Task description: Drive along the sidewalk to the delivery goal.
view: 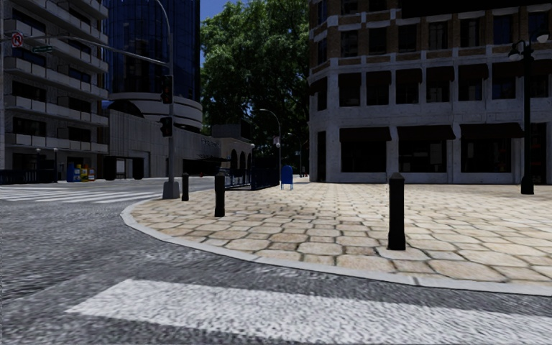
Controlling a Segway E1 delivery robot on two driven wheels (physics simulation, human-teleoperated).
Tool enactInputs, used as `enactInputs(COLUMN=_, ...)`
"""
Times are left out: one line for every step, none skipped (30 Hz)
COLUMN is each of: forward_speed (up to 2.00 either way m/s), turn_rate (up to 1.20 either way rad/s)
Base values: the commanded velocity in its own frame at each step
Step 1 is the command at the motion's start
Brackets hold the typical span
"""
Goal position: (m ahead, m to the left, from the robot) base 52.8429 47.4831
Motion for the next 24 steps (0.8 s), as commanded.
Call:
enactInputs(forward_speed=2.0, turn_rate=0.0)
enactInputs(forward_speed=2.0, turn_rate=0.0)
enactInputs(forward_speed=2.0, turn_rate=0.0)
enactInputs(forward_speed=2.0, turn_rate=0.0)
enactInputs(forward_speed=2.0, turn_rate=0.0)
enactInputs(forward_speed=2.0, turn_rate=0.0)
enactInputs(forward_speed=2.0, turn_rate=0.0)
enactInputs(forward_speed=2.0, turn_rate=0.0)
enactInputs(forward_speed=2.0, turn_rate=0.0)
enactInputs(forward_speed=2.0, turn_rate=-0.01)
enactInputs(forward_speed=1.96, turn_rate=-0.08)
enactInputs(forward_speed=1.96, turn_rate=-0.08)
enactInputs(forward_speed=1.91, turn_rate=-0.16)
enactInputs(forward_speed=1.83, turn_rate=-0.21)
enactInputs(forward_speed=1.73, turn_rate=-0.28)
enactInputs(forward_speed=1.65, turn_rate=-0.34)
enactInputs(forward_speed=1.65, turn_rate=-0.34)
enactInputs(forward_speed=1.55, turn_rate=-0.36)
enactInputs(forward_speed=1.46, turn_rate=-0.37)
enactInputs(forward_speed=1.39, turn_rate=-0.32)
enactInputs(forward_speed=1.37, turn_rate=-0.14)
enactInputs(forward_speed=1.36, turn_rate=-0.03)
enactInputs(forward_speed=1.36, turn_rate=-0.03)
enactInputs(forward_speed=1.36, turn_rate=0.0)
